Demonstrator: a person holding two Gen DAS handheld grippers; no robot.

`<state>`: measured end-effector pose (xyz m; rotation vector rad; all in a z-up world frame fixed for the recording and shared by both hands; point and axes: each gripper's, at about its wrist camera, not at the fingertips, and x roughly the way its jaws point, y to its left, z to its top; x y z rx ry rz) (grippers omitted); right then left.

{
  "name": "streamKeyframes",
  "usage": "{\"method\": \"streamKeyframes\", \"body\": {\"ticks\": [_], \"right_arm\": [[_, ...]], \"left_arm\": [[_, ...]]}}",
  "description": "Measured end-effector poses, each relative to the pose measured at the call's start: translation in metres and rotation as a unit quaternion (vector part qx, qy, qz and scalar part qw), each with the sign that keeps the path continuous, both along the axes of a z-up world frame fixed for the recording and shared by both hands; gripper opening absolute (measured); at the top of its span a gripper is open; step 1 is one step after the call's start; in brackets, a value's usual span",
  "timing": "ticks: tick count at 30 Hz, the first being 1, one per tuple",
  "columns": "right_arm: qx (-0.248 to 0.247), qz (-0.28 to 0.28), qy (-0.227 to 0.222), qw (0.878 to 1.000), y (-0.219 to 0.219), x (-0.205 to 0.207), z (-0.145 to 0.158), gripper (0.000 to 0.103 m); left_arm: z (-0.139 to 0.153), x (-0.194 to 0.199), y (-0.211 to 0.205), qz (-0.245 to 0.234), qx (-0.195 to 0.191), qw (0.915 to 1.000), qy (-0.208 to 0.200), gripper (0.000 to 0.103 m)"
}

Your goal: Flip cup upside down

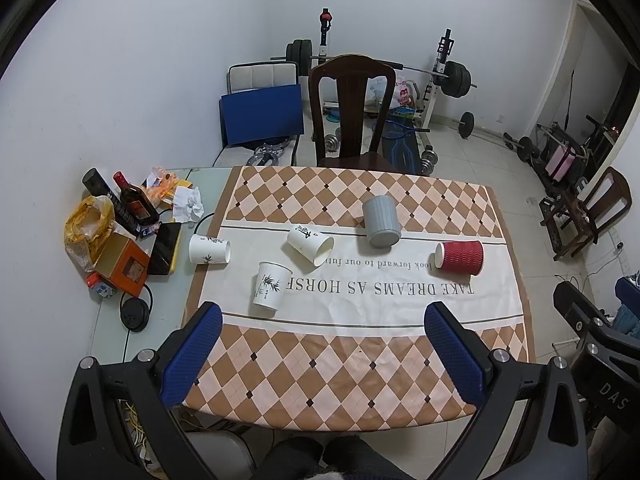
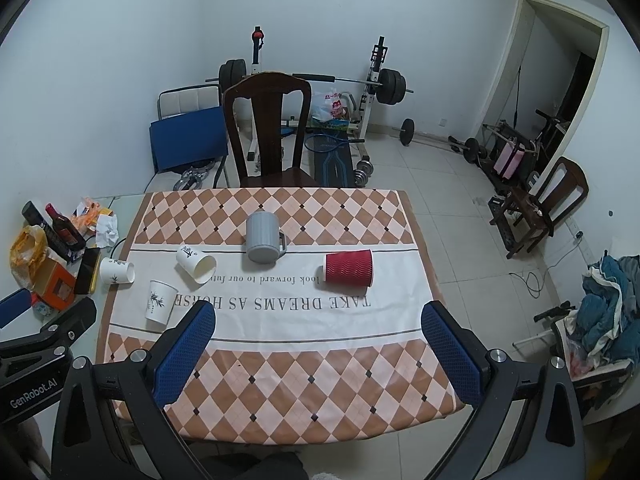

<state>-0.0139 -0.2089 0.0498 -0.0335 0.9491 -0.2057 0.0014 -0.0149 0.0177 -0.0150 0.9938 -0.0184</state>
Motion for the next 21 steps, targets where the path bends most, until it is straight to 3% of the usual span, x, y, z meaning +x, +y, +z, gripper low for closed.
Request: {"method": "streamKeyframes", "body": {"ticks": [21], "right_arm": [[0.000, 0.001, -0.003, 1.000, -0.002, -0.002, -0.002, 0.103]], "left_arm": [[0.008, -0.001, 0.004, 0.001, -0.003, 1.0000, -0.003, 0.103]]}}
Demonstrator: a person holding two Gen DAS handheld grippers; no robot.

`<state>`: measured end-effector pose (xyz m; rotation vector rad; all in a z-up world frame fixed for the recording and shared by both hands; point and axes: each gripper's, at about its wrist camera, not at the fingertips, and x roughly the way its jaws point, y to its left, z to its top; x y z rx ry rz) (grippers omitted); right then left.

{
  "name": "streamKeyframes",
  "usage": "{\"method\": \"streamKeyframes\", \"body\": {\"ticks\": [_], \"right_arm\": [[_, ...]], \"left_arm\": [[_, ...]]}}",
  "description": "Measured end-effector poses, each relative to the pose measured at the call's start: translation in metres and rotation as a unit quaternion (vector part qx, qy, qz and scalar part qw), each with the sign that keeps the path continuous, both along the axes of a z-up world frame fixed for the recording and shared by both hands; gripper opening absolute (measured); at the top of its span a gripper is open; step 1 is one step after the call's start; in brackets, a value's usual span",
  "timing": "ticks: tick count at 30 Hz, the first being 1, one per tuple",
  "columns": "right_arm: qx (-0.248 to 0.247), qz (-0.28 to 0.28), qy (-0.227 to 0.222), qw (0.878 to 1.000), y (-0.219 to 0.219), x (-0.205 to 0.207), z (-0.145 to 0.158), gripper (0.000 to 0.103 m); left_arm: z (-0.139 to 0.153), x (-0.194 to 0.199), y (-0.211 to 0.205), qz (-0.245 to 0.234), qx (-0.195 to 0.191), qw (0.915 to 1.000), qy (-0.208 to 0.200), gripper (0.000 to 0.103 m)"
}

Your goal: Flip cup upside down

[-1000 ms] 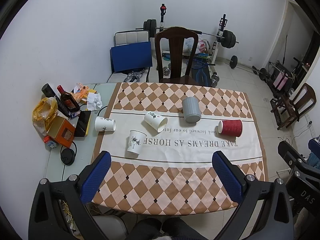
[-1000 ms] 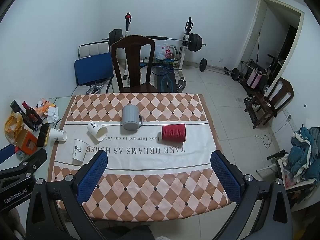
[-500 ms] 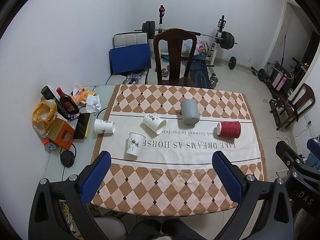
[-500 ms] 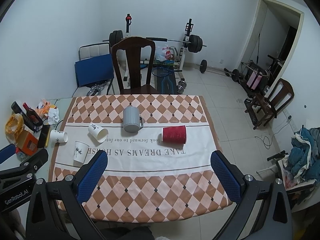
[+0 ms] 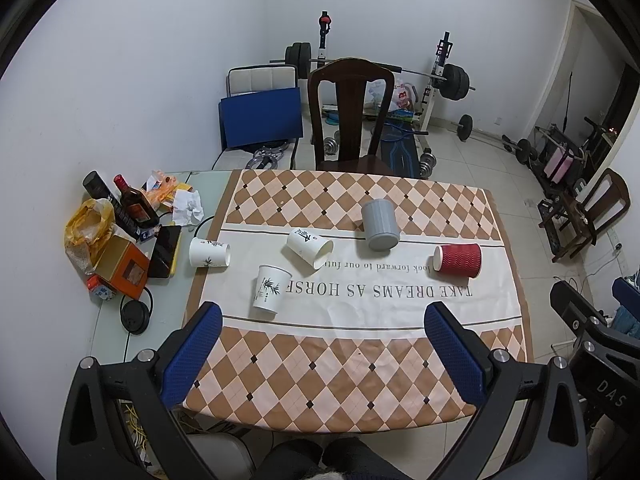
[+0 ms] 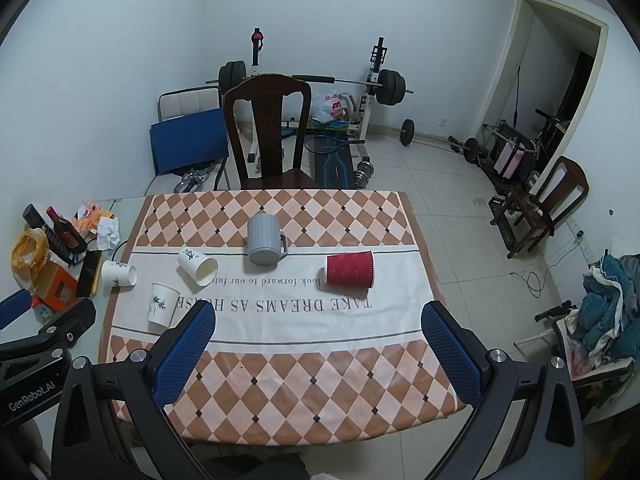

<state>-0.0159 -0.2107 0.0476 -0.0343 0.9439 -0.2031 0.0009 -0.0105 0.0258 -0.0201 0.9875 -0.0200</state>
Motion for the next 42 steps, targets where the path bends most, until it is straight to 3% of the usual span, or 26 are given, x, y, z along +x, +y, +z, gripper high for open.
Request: {"method": "streamKeyframes", "body": {"ticks": [8, 13, 16, 22, 29, 33, 37, 40, 42], "right_arm": [[0.002, 0.000, 0.003, 1.000, 0.011, 0.005, 0.009, 0.103], [-0.001, 0.006, 0.018, 1.000, 0.024, 0.023, -0.002, 0.103], [0.004, 0.024, 0.059, 0.998, 0.031, 0.046, -0.039, 0.103], [0.005, 0.063, 0.151, 0.987, 0.049, 0.080, -0.144, 0.103], [0.008, 0.095, 0.210, 0.973, 0.081, 0.110, -0.244, 0.103], [0.004, 0.091, 0.234, 0.968, 0.102, 0.137, -0.285, 0.103], [-0.001, 0.061, 0.260, 0.964, 0.114, 0.166, -0.314, 0.103], [-0.003, 0.032, 0.279, 0.960, 0.117, 0.187, -0.331, 0.103], [-0.005, 0.016, 0.288, 0.957, 0.119, 0.199, -0.340, 0.103]], "left_arm": [[0.007, 0.007, -0.002, -0.002, -0.011, 0.9999, 0.008, 0.103], [-0.016, 0.020, 0.007, 0.025, 0.000, 0.9996, 0.017, 0.103], [-0.044, 0.031, 0.021, 0.058, 0.011, 0.9978, 0.032, 0.103], [-0.104, 0.057, 0.053, 0.132, 0.050, 0.9866, 0.082, 0.103], [-0.174, 0.076, 0.104, 0.179, 0.063, 0.9709, 0.146, 0.103], [-0.207, 0.096, 0.136, 0.200, 0.026, 0.9622, 0.183, 0.103], [-0.238, 0.126, 0.175, 0.229, -0.056, 0.9479, 0.214, 0.103], [-0.257, 0.152, 0.207, 0.264, -0.142, 0.9259, 0.230, 0.103], [-0.270, 0.170, 0.227, 0.292, -0.193, 0.9070, 0.234, 0.103]]}}
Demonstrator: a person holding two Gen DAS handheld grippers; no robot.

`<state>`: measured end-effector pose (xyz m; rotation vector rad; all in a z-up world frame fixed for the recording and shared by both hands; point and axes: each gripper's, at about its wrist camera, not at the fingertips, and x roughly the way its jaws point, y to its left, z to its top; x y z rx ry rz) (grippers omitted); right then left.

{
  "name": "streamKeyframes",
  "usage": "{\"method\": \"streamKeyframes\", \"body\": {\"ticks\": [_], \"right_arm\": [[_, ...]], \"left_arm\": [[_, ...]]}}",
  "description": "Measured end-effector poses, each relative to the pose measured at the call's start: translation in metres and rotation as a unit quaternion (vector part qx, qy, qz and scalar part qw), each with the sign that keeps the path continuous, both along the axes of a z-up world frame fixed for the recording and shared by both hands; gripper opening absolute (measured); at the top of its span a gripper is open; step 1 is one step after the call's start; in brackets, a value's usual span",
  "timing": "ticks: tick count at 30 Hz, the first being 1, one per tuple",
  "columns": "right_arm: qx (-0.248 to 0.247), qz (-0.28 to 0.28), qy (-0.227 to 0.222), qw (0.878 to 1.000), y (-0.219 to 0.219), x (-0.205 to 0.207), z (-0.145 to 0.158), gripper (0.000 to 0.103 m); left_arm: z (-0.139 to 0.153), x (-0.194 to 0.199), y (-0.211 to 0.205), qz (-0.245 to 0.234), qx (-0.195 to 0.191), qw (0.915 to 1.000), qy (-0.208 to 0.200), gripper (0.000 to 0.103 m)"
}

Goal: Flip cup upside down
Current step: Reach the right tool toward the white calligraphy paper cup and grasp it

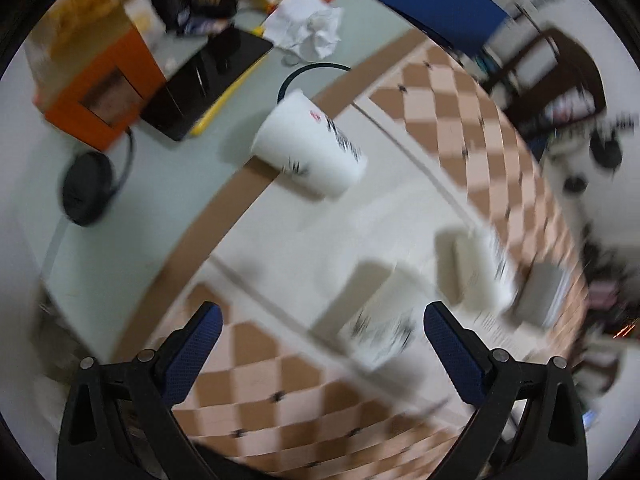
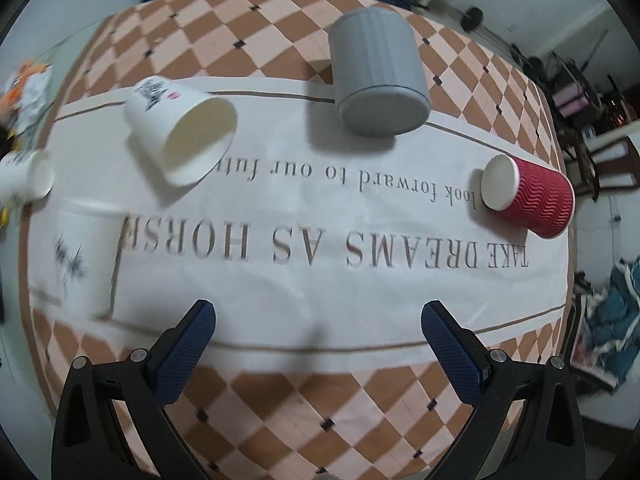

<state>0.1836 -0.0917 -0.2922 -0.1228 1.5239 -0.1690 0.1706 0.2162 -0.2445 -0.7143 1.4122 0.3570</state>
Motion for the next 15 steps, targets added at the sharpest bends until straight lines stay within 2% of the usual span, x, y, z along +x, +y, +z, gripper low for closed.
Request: {"method": "streamKeyframes", "body": {"ticks": [5, 9, 15], "right_arm": [[-0.006, -0.051, 0.025, 0.998, -0.003, 0.024, -0.025, 0.103], [-0.008, -0.086, 0.040, 0.995, -0.005, 0.034, -0.041, 0.103], [-0.028, -0.104, 0.042, 0.993, -0.007, 0.042, -0.048, 0.103]], "left_arm": [[-0.029, 0.036, 0.032, 0.079, -0.055, 0.9954, 0.005, 0.103], [-0.053, 0.060, 0.044, 0.108, -0.077, 0.9910, 0.021, 0.103], [-0.086, 0.079, 0.057, 0.149, -0.095, 0.9838, 0.033, 0.100]]}}
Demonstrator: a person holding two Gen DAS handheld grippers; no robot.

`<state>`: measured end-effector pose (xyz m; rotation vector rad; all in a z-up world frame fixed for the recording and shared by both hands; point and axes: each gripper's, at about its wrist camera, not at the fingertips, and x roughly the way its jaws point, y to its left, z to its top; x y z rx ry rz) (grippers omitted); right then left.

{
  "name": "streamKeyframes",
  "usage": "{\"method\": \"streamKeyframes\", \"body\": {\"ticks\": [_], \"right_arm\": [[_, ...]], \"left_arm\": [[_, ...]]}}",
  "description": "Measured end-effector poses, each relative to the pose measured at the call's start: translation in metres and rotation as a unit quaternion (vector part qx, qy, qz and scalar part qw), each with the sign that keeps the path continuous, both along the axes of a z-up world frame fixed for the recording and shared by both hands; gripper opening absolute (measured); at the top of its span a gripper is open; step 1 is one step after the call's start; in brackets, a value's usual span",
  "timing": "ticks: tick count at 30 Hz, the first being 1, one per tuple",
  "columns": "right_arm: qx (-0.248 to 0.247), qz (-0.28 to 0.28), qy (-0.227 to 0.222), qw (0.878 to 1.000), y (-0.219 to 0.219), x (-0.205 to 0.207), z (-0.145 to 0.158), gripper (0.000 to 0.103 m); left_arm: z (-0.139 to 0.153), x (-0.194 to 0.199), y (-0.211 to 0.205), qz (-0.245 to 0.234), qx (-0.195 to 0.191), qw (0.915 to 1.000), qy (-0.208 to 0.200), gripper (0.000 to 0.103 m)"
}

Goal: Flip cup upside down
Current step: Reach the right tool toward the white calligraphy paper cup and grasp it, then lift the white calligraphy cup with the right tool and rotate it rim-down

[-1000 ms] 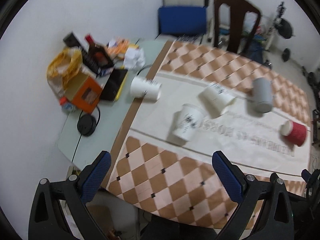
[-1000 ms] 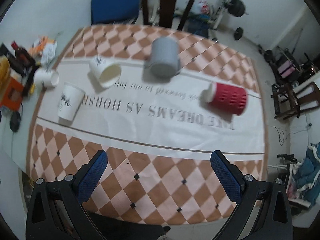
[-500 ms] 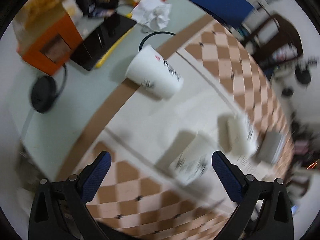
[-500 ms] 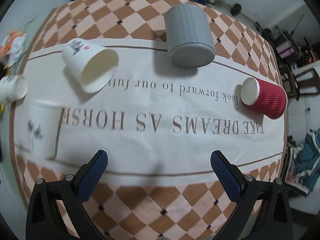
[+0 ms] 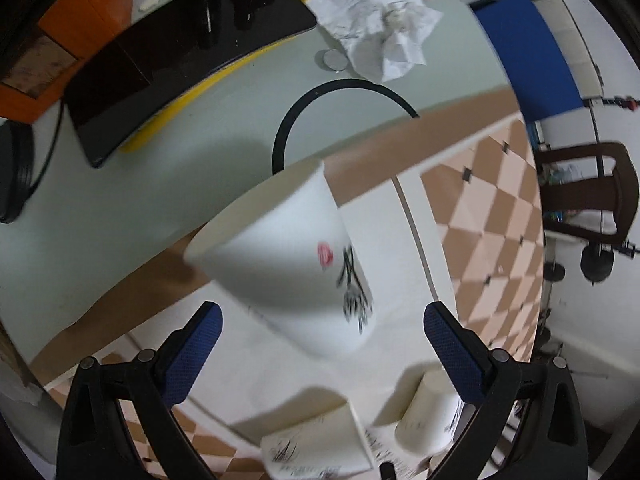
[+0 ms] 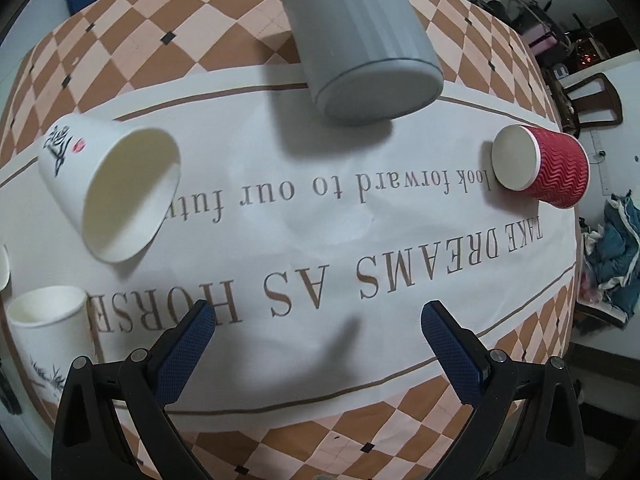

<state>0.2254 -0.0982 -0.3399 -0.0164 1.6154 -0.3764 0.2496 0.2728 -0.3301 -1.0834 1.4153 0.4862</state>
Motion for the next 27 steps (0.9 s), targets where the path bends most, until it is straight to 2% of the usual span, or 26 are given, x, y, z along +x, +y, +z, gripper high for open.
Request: {"method": "streamKeyframes", "body": {"ticks": [2, 4, 6, 9, 11, 12, 13, 15, 17, 20, 23, 27], "right_arm": [[-0.006, -0.001, 0.000, 1.000, 0.000, 0.001, -0.001, 0.103], [-0.013, -0.004, -0.001, 1.000, -0.002, 0.003, 0.000, 0.103], [-0.015, -0.007, -0.002, 1.000, -0.004, 0.004, 0.000, 0.103], [-0.018, -0.008, -0.004, 1.000, -0.006, 0.004, 0.002, 0.103], [-0.017, -0.011, -0.008, 1.000, -0.008, 0.003, 0.005, 0.103], [-0.017, -0.011, -0.009, 1.000, -0.009, 0.003, 0.006, 0.103], [-0.017, -0.010, -0.010, 1.000, -0.011, 0.002, 0.007, 0.103], [-0.014, -0.012, -0.015, 1.000, -0.015, -0.001, 0.011, 0.103], [-0.011, -0.014, -0.021, 1.000, -0.022, -0.006, 0.016, 0.103], [-0.006, -0.018, -0.030, 0.999, -0.034, -0.013, 0.024, 0.103], [0.000, -0.026, -0.043, 0.999, -0.051, -0.025, 0.034, 0.103], [0.017, -0.036, -0.051, 0.998, -0.082, -0.046, 0.044, 0.103]], "left_arm": [[-0.009, 0.001, 0.004, 0.011, -0.007, 0.9999, 0.002, 0.091], [-0.015, 0.004, 0.005, 0.006, -0.001, 1.0000, 0.003, 0.074], [-0.017, 0.008, 0.006, -0.013, 0.011, 0.9999, 0.000, 0.068], [-0.012, 0.015, 0.004, -0.065, 0.050, 0.9966, -0.008, 0.067], [-0.006, 0.019, 0.001, -0.103, 0.078, 0.9915, -0.015, 0.066], [-0.001, 0.021, -0.002, -0.133, 0.100, 0.9859, -0.019, 0.066], [0.006, 0.021, -0.005, -0.164, 0.122, 0.9786, -0.025, 0.066], [0.022, 0.020, -0.017, -0.229, 0.173, 0.9573, -0.036, 0.066], [0.040, 0.015, -0.034, -0.295, 0.219, 0.9290, -0.048, 0.066], [0.066, -0.002, -0.063, -0.370, 0.260, 0.8896, -0.066, 0.066], [0.095, -0.025, -0.099, -0.424, 0.278, 0.8573, -0.090, 0.066], [0.123, -0.052, -0.160, -0.470, 0.265, 0.8348, -0.112, 0.066]]}}
